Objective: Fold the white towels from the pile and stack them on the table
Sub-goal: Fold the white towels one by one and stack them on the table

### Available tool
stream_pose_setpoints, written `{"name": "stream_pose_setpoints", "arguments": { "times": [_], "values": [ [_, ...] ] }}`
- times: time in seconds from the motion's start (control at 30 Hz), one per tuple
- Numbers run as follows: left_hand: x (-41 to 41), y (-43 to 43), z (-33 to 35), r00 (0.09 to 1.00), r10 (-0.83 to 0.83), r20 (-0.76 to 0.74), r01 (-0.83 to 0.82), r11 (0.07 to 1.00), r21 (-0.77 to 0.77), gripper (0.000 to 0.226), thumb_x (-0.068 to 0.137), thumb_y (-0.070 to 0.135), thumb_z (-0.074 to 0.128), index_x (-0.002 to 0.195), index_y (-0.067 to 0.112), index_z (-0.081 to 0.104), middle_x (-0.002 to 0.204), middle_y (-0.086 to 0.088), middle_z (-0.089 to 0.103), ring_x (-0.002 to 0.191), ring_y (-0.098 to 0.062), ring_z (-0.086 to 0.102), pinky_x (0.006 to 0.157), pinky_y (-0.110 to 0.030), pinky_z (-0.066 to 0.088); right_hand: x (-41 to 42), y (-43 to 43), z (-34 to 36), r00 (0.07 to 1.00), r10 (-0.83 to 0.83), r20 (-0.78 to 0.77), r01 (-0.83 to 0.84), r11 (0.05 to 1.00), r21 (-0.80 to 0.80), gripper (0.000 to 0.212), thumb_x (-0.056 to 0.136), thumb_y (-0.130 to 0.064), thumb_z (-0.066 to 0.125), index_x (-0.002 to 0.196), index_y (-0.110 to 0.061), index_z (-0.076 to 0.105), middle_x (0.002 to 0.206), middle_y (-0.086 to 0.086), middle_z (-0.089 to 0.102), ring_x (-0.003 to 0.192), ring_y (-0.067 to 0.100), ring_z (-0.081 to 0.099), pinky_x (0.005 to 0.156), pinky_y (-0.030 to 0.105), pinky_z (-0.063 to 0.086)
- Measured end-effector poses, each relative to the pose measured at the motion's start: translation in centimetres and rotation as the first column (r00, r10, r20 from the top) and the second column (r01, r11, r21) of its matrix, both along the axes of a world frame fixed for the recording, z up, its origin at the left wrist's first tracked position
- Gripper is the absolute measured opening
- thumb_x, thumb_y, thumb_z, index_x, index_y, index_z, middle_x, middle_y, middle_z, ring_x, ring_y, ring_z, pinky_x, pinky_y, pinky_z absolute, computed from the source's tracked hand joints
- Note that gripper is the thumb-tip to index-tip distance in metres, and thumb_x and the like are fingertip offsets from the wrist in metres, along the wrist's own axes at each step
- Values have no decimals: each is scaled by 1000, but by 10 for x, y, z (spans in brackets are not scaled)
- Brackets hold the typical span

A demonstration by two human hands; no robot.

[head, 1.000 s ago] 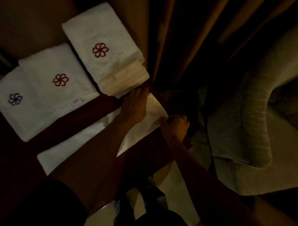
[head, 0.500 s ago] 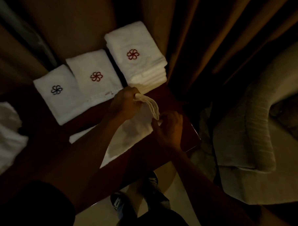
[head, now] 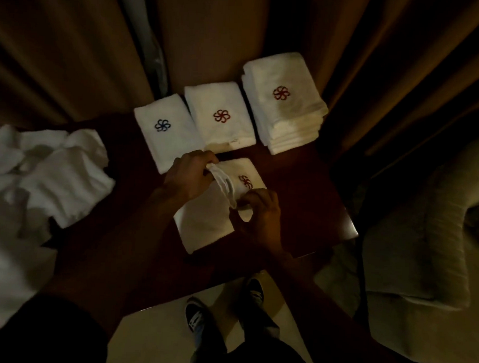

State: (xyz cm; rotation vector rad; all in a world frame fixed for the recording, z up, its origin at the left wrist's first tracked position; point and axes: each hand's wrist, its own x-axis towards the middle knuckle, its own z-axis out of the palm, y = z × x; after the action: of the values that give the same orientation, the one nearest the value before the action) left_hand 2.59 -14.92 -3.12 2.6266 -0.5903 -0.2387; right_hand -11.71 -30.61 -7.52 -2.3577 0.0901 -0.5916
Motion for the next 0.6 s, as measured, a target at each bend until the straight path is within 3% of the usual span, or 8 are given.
{"name": "stream_pose_setpoints", "arguments": {
  "times": [0.2,0.4,0.6],
  "values": [
    [-16,50,-24,995,62,-78,-59,998,33,28,93,17,54,120,23,49,111,-11,67,103,-39,62,82,-41,46,0,38,-11,990,98,-103,-101,995,-22,19,75,-26,74,86,-14,65,99,0,62,103,26,59,79,37,48],
    [-29,84,-50,968,111,-227,-124,991,-44,33,94,20,54,125,20,45,112,-16,64,101,-41,62,88,-49,49,-1,63,-20,966,196,-169,-201,980,-12,17,76,-27,70,85,-14,63,97,1,60,95,22,59,75,38,50],
    [-37,106,-69,948,71,-311,-117,985,-129,34,92,18,63,122,9,48,105,-13,63,95,-33,64,78,-34,44,-8,79,-34,925,270,-266,-269,962,43,19,76,-23,75,89,-15,62,100,-1,61,91,19,59,74,38,53]
  ]
}}
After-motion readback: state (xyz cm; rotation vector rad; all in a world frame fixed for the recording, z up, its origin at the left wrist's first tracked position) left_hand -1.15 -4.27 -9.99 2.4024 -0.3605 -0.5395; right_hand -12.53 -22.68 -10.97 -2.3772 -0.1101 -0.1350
